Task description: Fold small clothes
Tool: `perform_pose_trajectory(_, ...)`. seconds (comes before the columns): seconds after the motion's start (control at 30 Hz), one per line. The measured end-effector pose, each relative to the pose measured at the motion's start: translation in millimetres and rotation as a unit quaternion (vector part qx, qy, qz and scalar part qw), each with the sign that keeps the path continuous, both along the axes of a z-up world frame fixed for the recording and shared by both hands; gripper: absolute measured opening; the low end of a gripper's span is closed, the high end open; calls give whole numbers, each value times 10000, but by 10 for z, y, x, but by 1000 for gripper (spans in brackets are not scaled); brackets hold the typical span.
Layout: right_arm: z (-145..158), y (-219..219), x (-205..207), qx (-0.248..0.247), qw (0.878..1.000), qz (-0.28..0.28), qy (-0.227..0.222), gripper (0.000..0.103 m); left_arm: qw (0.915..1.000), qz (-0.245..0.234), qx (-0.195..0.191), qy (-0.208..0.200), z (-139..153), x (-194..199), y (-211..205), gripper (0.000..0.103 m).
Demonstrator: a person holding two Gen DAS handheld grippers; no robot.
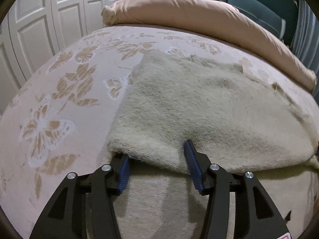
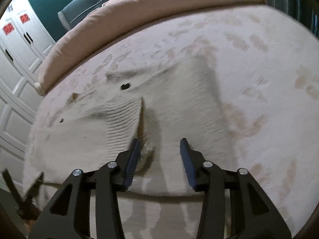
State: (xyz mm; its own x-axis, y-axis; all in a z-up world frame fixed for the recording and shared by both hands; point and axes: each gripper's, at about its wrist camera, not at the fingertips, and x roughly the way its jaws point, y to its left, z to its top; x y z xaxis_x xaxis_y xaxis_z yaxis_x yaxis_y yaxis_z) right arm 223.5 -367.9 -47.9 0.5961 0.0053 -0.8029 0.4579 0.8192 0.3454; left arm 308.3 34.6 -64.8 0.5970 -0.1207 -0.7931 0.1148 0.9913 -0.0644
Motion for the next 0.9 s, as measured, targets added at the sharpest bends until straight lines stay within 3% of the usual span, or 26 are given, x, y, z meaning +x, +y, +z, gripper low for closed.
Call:
perform_pose_trajectory(0.1, 36, 74, 27, -38, 10000, -34, 12, 41, 10000, -2, 12, 19, 5, 7, -16, 51)
perform_pose_trajectory(0.23, 246, 57, -95, 158, 9989, -220, -389, 44, 9999, 12, -129, 29, -8, 2, 15, 52)
perform_pose_trajectory(0.3, 195, 110, -44, 246, 9993, -58, -291, 53, 10000, 14, -85, 8, -16, 3, 1, 52)
perform_pose_trajectory(0.37, 64, 225, 78, 183, 9996, 194, 14, 53, 10000, 13, -55, -6, -23, 1, -1, 52)
perform_pose_trajectory(0.4, -1, 285, 127, 59, 9995, 271, 155, 51, 10000, 12, -60, 0, -19, 4, 8, 52)
perform_pose_trajectory(0.5, 60, 360, 154, -377, 9986, 359, 63, 8, 10000, 7, -61, 11, -19, 2, 0, 52)
perform_pose_trajectory(0.6, 259, 288, 31, -774, 9965, 193, -265, 8, 10000, -33, -37, 12, -35, -1, -19, 53)
perform_pose_trajectory(0.67, -1, 238, 91, -852, 9957, 265, 246, 8, 10000, -52, 6, 0, -43, -4, -38, 55)
perform_pose_trajectory(0.73, -103, 291, 91, -1098, 9927, 402, 293, 10, 9999, -61, 109, -17, -50, -16, -76, 55)
perform_pose_trajectory(0.77, -36, 348, 118, -1285, 9900, 478, 333, 11, 9999, -62, 128, -20, -43, -13, -75, 56)
perform_pose_trajectory(0.9, 197, 291, -27, -1157, 9931, 161, 26, 17, 9998, -62, 175, -51, -44, -22, -81, 56)
